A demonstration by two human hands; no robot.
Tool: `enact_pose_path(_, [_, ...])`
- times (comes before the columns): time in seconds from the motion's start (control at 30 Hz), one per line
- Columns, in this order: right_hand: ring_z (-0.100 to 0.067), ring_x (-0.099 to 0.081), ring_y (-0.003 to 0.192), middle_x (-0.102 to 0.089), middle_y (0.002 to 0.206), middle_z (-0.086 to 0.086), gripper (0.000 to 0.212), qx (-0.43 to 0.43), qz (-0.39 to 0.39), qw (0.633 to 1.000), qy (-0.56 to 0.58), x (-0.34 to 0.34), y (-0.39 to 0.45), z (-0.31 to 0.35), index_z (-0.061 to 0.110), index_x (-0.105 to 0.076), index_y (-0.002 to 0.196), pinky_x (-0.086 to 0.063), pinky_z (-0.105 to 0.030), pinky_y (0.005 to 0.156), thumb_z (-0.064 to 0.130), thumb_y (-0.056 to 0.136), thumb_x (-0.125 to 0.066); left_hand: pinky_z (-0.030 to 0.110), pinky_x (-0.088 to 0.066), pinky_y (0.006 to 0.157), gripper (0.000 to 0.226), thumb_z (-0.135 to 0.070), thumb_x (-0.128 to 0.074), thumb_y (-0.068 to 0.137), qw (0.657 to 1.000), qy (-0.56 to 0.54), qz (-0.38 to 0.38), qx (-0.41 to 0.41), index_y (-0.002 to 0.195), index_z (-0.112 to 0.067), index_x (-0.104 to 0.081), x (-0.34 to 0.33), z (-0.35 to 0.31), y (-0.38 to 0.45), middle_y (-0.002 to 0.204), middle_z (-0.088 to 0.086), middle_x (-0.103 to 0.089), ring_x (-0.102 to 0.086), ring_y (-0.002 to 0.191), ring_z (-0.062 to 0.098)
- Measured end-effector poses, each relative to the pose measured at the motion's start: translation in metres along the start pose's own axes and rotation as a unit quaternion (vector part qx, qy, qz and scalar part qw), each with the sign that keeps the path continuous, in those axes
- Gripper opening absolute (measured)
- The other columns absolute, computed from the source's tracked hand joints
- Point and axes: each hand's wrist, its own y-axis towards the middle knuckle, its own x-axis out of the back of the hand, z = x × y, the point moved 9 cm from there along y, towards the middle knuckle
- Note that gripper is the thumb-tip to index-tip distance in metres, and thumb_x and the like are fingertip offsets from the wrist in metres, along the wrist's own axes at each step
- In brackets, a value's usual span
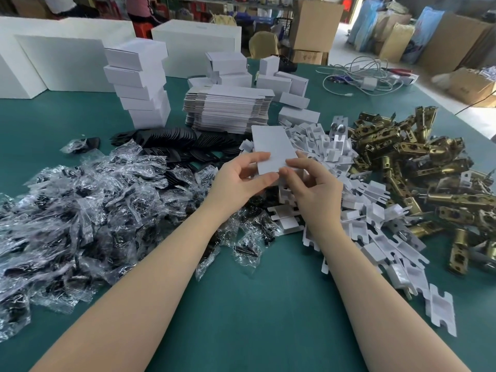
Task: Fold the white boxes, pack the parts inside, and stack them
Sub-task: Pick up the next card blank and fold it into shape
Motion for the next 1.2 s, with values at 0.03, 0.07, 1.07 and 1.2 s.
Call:
enact_pose_path(0.03, [0.002,-0.051,0.044,-0.065,0.12,0.005,0.016,-0.004,-0.005,1.0,0.007,0.001,0.0,-0.001,0.03,-0.071,0.091,-0.044,-0.011,0.048,0.016,0.086,-0.076,0.02,-0.056,0.07,0.035,-0.025,-0.079,0.083,1.0,0.004,0.001,0.0,0.113,-0.038,-0.065,-0.001,0.0,0.0,0.101,-0.006,-0.075,-0.071,0.093,0.009])
enact_pose_path(0.07, [0.002,-0.05,0.043,-0.067,0.118,0.0,0.015,-0.007,-0.009,1.0,0.013,0.002,0.0,-0.001,0.027,-0.071,0.09,-0.044,-0.01,0.047,0.014,0.085,-0.076,0.021,-0.056,0.07,0.035,-0.025,-0.079,0.083,1.0,0.007,0.003,0.001,0.112,-0.038,-0.065,-0.001,0.001,0.0,0.102,-0.005,-0.074,-0.071,0.093,0.009])
enact_pose_path(1.07, [-0.022,-0.061,0.12,-0.062,0.134,-0.008,0.04,0.275,0.042,0.936,-0.214,-0.029,-0.021,0.047,0.009,-0.064,0.128,-0.051,-0.033,0.094,0.029,0.095,-0.056,0.033,-0.057,0.079,0.045,-0.058,-0.083,0.067,0.993,-0.118,0.006,-0.021,0.095,-0.023,-0.075,-0.007,-0.031,0.007,0.093,-0.002,-0.075,-0.071,0.093,0.016])
enact_pose_path(1.2, [-0.015,-0.06,0.104,-0.067,0.116,-0.007,0.035,0.218,-0.029,0.96,-0.175,-0.011,-0.013,0.041,0.005,-0.066,0.118,-0.048,-0.027,0.087,0.022,0.098,-0.043,0.04,-0.056,0.091,0.035,-0.048,-0.075,0.073,0.998,-0.059,-0.007,-0.025,0.098,-0.024,-0.073,-0.005,-0.026,0.008,0.098,0.0,-0.074,-0.068,0.099,0.019])
